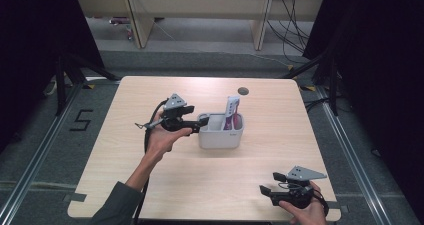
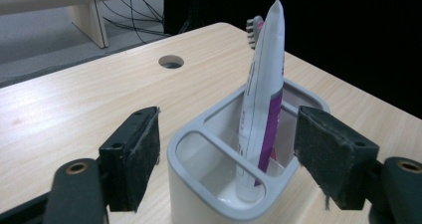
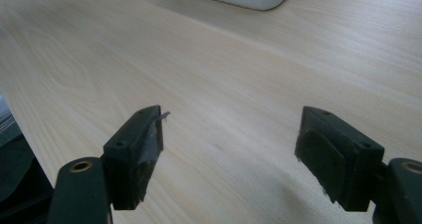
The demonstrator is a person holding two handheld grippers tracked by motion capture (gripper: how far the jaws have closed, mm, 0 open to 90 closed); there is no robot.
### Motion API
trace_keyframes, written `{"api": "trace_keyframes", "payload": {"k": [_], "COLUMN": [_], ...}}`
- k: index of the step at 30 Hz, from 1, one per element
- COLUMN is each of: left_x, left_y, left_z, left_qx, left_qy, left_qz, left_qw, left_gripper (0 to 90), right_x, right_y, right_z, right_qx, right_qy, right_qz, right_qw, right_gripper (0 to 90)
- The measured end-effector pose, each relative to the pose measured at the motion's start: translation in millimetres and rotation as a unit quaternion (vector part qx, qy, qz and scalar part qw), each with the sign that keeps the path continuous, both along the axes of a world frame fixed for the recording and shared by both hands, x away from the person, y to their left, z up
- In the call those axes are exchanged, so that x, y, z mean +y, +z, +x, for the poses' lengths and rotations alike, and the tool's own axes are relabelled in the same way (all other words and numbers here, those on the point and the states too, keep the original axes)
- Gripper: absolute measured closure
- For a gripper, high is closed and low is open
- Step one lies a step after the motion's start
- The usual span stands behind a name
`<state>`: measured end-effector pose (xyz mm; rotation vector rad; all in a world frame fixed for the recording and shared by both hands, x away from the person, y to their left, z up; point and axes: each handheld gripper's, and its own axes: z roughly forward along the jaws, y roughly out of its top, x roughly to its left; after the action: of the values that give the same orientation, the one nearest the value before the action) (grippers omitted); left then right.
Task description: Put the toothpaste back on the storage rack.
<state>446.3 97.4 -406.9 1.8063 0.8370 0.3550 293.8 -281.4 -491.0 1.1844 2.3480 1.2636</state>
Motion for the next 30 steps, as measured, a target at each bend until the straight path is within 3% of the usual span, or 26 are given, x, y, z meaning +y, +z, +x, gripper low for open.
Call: {"api": "trace_keyframes", "payload": {"k": [10, 12, 14, 16, 24, 28, 30], "left_x": [15.3, 19.1, 21.3, 23.5, 30.4, 32.4, 34.3], "left_y": [-7.9, -9.0, -10.5, -11.1, -13.1, -16.1, -18.2], "left_z": [-14.1, -15.9, -18.3, -20.3, -30.5, -37.0, -40.0], "left_qx": [-0.003, -0.003, -0.001, 0.0, 0.001, 0.001, 0.001], "left_qy": [0.004, 0.003, 0.005, 0.006, 0.006, 0.002, -0.001], "left_qz": [-0.006, -0.003, -0.004, -0.001, -0.001, 0.001, 0.001], "left_qw": [1.0, 1.0, 1.0, 1.0, 1.0, 1.0, 1.0], "left_gripper": [25.0, 24.8, 24.3, 24.1, 22.9, 22.0, 21.4], "right_x": [0.8, 2.2, 1.4, 2.4, 2.9, 1.9, 2.0], "right_y": [-0.1, -1.4, -0.2, -1.4, -0.6, -0.9, -0.8], "right_z": [-0.1, -0.2, -0.6, -0.2, -1.7, 0.0, -0.1], "right_qx": [0.001, 0.004, 0.008, 0.006, 0.018, 0.002, 0.006], "right_qy": [-0.001, -0.003, -0.003, -0.003, -0.006, 0.001, 0.002], "right_qz": [0.003, 0.015, 0.006, 0.015, 0.011, 0.004, 0.004], "right_qw": [1.0, 0.9999, 0.9999, 0.9999, 0.9998, 1.0, 1.0], "right_gripper": [26.7, 26.7, 26.7, 26.7, 26.7, 26.7, 26.7]}}
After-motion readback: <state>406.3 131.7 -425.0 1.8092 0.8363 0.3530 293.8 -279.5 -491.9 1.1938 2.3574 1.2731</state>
